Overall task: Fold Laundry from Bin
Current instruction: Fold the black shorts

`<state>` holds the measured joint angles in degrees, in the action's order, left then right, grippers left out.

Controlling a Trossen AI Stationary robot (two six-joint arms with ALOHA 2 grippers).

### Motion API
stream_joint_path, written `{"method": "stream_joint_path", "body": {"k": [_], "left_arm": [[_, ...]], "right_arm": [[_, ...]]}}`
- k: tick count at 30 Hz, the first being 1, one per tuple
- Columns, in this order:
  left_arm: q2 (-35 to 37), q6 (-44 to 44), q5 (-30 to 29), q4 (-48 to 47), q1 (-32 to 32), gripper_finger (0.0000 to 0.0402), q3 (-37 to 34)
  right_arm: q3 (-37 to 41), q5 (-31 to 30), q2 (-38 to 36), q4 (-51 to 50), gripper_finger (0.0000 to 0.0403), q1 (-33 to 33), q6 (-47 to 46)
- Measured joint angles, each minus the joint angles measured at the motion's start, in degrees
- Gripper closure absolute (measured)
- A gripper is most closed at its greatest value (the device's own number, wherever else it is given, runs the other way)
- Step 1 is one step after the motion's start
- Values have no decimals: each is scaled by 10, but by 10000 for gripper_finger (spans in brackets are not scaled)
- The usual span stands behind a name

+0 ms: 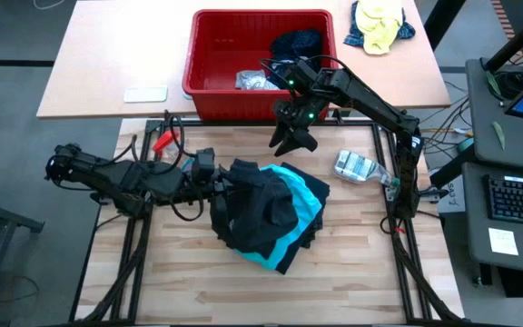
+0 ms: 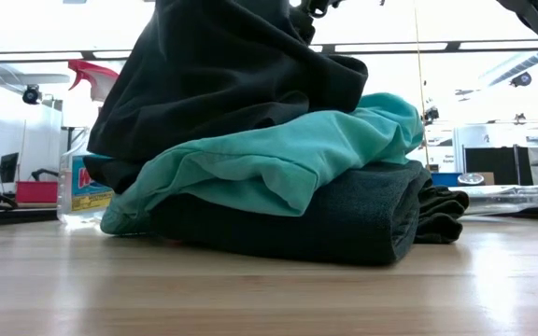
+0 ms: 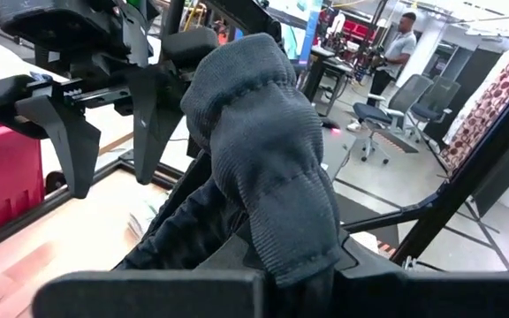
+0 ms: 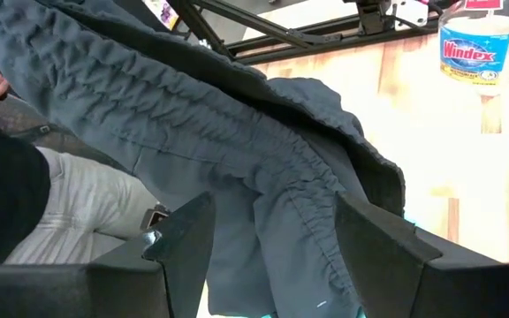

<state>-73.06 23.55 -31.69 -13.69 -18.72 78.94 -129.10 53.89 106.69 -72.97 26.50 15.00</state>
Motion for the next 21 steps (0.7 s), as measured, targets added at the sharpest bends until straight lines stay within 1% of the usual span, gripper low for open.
{"method": "stream_joint_path", "body": {"k": [11, 21], "left_arm": [[1, 0, 0, -24, 1, 393, 0], [6, -1, -1, -26, 1, 393, 0]], "right_arm": [[0, 0, 0, 0, 184, 0, -8], [0, 0, 0, 0, 184, 0, -10]]}}
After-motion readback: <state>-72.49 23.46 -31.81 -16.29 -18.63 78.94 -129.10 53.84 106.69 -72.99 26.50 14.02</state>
